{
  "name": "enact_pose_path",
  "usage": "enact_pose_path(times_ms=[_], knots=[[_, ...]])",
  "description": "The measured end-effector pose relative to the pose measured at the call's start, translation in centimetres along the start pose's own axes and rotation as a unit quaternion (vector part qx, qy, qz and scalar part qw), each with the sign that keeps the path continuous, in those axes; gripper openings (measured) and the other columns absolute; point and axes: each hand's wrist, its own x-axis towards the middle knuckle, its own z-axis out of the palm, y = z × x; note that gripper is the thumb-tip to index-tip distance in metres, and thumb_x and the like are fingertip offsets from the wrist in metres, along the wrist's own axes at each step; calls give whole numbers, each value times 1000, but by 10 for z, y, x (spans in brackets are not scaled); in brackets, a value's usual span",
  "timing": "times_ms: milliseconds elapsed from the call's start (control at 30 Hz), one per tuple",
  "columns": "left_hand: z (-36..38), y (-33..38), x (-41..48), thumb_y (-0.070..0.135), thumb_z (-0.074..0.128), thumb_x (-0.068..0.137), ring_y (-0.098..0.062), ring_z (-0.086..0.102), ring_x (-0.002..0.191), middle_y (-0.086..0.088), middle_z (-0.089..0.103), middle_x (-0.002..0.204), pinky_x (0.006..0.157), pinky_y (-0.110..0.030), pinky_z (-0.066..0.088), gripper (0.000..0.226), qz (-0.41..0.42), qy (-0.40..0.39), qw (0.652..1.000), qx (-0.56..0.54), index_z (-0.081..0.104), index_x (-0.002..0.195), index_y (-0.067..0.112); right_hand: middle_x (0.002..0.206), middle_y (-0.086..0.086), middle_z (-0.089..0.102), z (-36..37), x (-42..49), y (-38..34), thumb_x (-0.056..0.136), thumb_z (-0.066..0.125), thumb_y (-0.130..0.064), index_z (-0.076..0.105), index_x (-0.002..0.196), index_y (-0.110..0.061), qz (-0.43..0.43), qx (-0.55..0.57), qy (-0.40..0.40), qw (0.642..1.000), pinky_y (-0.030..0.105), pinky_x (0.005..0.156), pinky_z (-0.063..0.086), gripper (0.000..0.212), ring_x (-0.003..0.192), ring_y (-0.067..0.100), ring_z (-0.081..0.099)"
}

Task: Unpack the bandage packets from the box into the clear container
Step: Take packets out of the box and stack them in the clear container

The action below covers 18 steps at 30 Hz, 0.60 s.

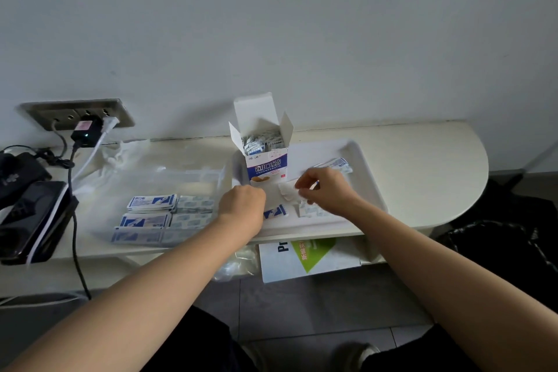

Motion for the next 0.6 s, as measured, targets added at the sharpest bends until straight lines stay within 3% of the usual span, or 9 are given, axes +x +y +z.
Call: enact_pose_path(times_ms=[167,267,367,467,600], knots=[[-4,12,5,13,55,88,-31,60,97,-14,61,108,67,-32,40,19,41,60,997,-25,62,105,6,104,-2,63,-34,9,30,82,60,-2,65,107,-16,19,-74,103,992,26,74,48,30,77,13,57],[-8,29,15,18,53,89,-29,61,96,-11,64,106,70,-33,48,20,86,107,987,-83,58,107,10,126,0,56,-42,17,42,81,60,-2,57,124,-21,18,-150,81,985,32,84,51,47,101,19,57],[-7,40,29,20,54,91,-27,62,99,-9,65,109,76,-36,52,27,115,123,979,-116,54,116,11,138,0,50,-40,21,44,83,58,-2,49,136,-22,10,-206,29,978,33,99,41,57,124,21,43],[0,46,45,20,58,89,-28,60,103,-11,64,111,84,-41,51,33,130,100,979,-122,50,119,9,136,4,50,-39,25,46,85,59,-4,46,139,-19,-1,-223,5,975,32,104,36,58,125,22,43],[9,47,56,24,60,88,-28,61,97,-11,63,109,82,-43,52,32,128,80,979,-138,49,116,11,124,6,51,-42,31,49,86,64,-11,55,130,-17,3,-206,0,979,33,94,47,45,107,23,55]])
